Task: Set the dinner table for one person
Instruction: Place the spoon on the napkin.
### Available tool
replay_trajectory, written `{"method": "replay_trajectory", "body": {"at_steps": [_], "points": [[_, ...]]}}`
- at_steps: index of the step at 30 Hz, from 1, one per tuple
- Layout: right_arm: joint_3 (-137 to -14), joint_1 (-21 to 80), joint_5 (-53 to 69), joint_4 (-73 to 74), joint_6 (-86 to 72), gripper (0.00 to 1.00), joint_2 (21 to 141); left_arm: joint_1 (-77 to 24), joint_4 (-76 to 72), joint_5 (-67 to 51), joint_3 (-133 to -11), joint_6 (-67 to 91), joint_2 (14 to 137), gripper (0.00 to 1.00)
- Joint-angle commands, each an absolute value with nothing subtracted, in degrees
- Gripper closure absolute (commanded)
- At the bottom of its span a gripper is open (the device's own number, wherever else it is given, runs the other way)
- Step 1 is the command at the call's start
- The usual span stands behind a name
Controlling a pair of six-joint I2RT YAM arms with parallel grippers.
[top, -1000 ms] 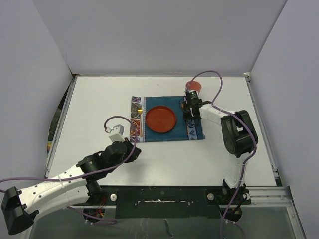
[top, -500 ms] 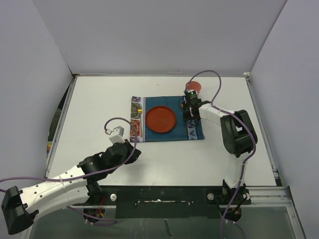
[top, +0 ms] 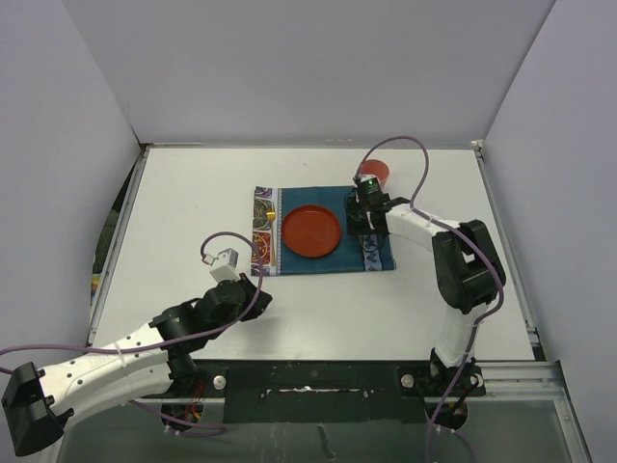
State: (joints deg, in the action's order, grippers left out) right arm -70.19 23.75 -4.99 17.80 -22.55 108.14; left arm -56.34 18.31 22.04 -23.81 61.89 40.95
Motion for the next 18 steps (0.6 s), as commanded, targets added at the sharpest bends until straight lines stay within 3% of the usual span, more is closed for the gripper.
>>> {"method": "replay_trajectory", "body": {"at_steps": [1,8,11,14,15,16,17,18], "points": [[-70.2,23.9,-7.6,16.2,-21.5,0.56,101.7,-56.9,14.8,22.1,-24.7,62.0,39.5,1.0],[-71.6,26.9,-12.0,15.4,-14.0,0.57,96.4,-57.2,14.3,21.6,-24.2,62.1,39.2,1.0],[-75.4,29.5,-5.7,20.1,-8.0,0.6,95.3,-57.3,15.7,21.8,-25.8,59.8,38.9,1.0],[-80.1,34.1,-2.7,28.8,2.4,0.78,94.1,-57.2,22.7,24.0,-30.6,56.7,38.2,1.0],[-80.5,35.4,-4.0,31.6,6.1,0.92,93.1,-57.1,25.9,25.5,-32.4,56.7,38.0,0.94],[-79.8,36.2,-5.7,33.7,9.5,1.0,91.9,-57.0,31.8,27.4,-34.3,58.2,37.8,0.78],[-78.0,36.2,-7.0,34.7,12.5,1.0,90.1,-56.9,35.4,29.6,-35.9,61.2,37.7,0.55],[-75.2,35.8,-9.1,34.9,15.4,1.0,87.9,-56.9,40.6,31.5,-37.0,63.5,37.3,0.26]]}}
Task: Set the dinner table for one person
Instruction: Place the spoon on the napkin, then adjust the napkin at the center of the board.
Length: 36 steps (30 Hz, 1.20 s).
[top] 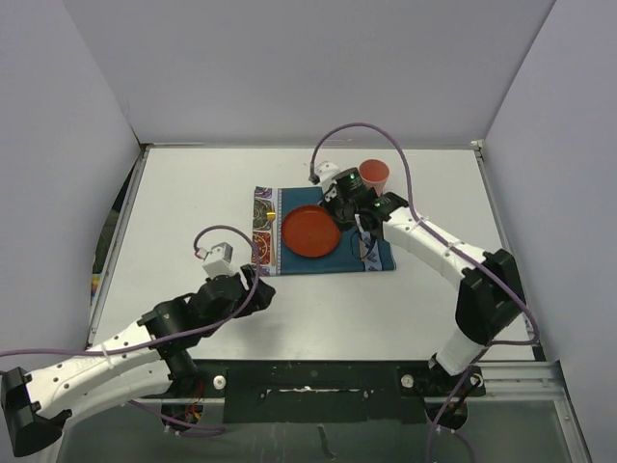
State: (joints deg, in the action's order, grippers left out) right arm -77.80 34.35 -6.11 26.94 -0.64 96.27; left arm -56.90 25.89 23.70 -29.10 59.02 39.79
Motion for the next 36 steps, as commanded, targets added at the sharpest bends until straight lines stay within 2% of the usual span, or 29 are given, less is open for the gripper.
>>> {"method": "replay_trajectory", "body": {"at_steps": [1,2,6,9,12,14,15,17,18,21,26,29,33,36], "points": [[-72.0,34.9,-10.5,34.5,18.9,1.0,84.4,-56.8,42.4,32.9,-37.6,63.8,36.3,0.05],[-68.8,34.4,-11.8,34.0,22.3,1.0,82.5,-56.8,43.9,33.9,-38.3,62.7,35.8,0.02],[-58.8,33.4,-19.5,33.2,31.4,1.0,71.9,-56.7,52.2,39.9,-47.0,52.8,33.7,0.02],[-58.4,28.7,-15.6,38.1,30.4,1.0,71.3,-56.6,60.9,46.1,-56.3,44.3,36.5,0.02],[-54.2,25.9,-13.3,33.8,29.3,1.0,68.6,-56.6,69.4,51.4,-63.0,47.0,38.9,0.02],[-52.4,25.0,-10.8,31.7,26.9,1.0,67.3,-56.6,70.4,53.9,-62.6,54.4,37.5,0.02],[-52.3,24.9,-9.7,31.4,25.4,1.0,67.7,-56.7,65.3,53.1,-60.0,52.7,35.5,0.02],[-51.5,24.8,-7.8,30.0,23.8,1.0,69.6,-56.7,47.9,46.8,-49.6,39.2,29.5,0.02],[-50.7,24.9,-7.3,28.6,23.5,1.0,70.6,-56.6,44.1,46.7,-46.0,39.4,27.9,0.02],[-48.9,24.8,-6.4,24.0,24.2,1.0,73.7,-56.6,42.5,50.4,-38.7,46.9,29.9,0.02],[-49.1,24.9,-5.8,16.7,27.5,1.0,78.5,-55.3,42.8,55.2,-38.4,52.6,42.4,0.02],[-49.5,24.8,-6.7,12.1,30.4,1.0,81.2,-47.9,40.3,52.8,-38.6,52.7,46.4,0.02],[-48.9,24.7,-7.3,7.6,33.6,1.0,83.9,-32.4,25.9,35.0,-32.8,48.2,46.6,0.02],[-48.0,24.4,-7.0,5.7,34.6,1.0,85.1,-25.8,22.3,29.2,-29.8,48.9,46.8,0.02]]}}
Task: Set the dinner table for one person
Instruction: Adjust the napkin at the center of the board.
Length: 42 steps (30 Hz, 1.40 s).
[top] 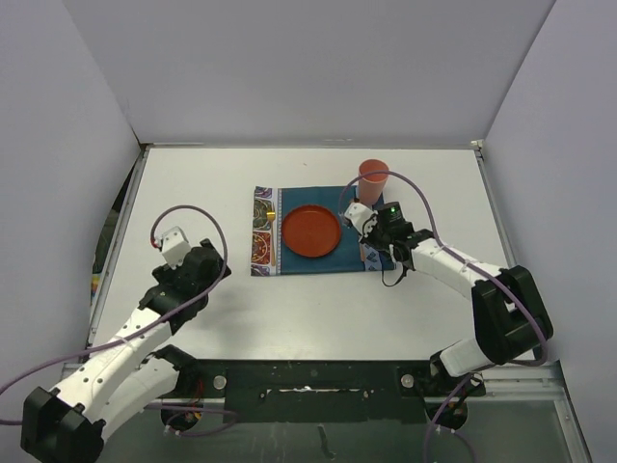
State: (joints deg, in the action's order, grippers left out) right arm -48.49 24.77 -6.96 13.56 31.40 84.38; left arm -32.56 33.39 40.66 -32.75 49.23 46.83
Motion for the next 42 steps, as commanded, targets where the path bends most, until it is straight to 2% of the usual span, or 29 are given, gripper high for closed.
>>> {"method": "replay_trajectory", "body": {"at_steps": [1,9,16,30,42], "points": [[-47.5,24.4,-6.6,5.5,34.8,1.0,85.6,-25.0,21.1,27.8,-29.3,49.1,47.3,0.02],[-43.5,22.9,-4.0,2.0,35.1,1.0,87.6,-22.8,9.0,17.8,-26.3,56.0,60.5,0.02],[-42.7,20.5,-2.0,1.5,34.9,1.0,88.6,-22.5,5.2,15.9,-28.0,55.5,67.8,0.02],[-42.9,19.4,-0.6,0.7,33.7,1.0,92.0,-20.8,8.0,17.3,-26.0,53.8,64.8,0.02],[-44.5,19.3,0.3,6.7,32.4,1.0,88.9,-18.0,7.5,16.0,-26.3,52.2,63.6,0.02]]}}
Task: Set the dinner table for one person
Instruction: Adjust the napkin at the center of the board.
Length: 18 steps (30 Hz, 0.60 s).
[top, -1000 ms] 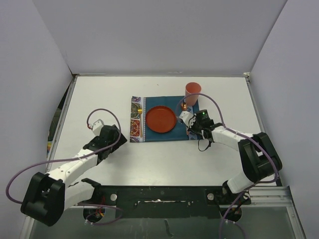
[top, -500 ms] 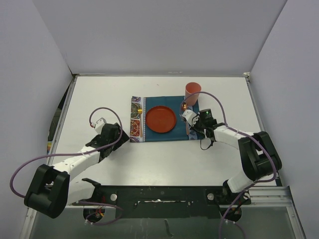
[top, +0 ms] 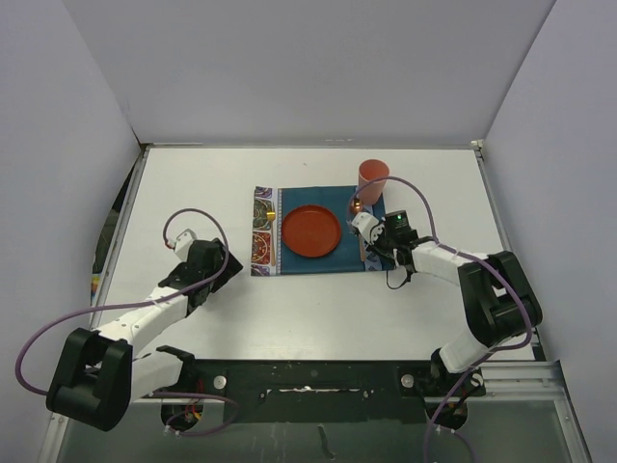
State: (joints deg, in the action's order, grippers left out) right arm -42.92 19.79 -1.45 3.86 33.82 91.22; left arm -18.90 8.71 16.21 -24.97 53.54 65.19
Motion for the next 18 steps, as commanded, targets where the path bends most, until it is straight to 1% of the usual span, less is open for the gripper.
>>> {"method": "replay_trajectory", "body": {"at_steps": [1,11,18], "points": [[-44.7,19.3,0.3,7.1,32.3,1.0,88.7,-17.9,7.4,15.6,-26.5,52.1,63.6,0.02],[-45.0,19.3,0.0,9.9,31.8,1.0,86.9,-16.7,7.4,14.3,-26.9,51.2,62.6,0.02],[-45.1,19.3,-0.3,10.6,31.3,1.0,86.5,-16.1,5.9,12.9,-26.5,51.5,64.0,0.02]]}}
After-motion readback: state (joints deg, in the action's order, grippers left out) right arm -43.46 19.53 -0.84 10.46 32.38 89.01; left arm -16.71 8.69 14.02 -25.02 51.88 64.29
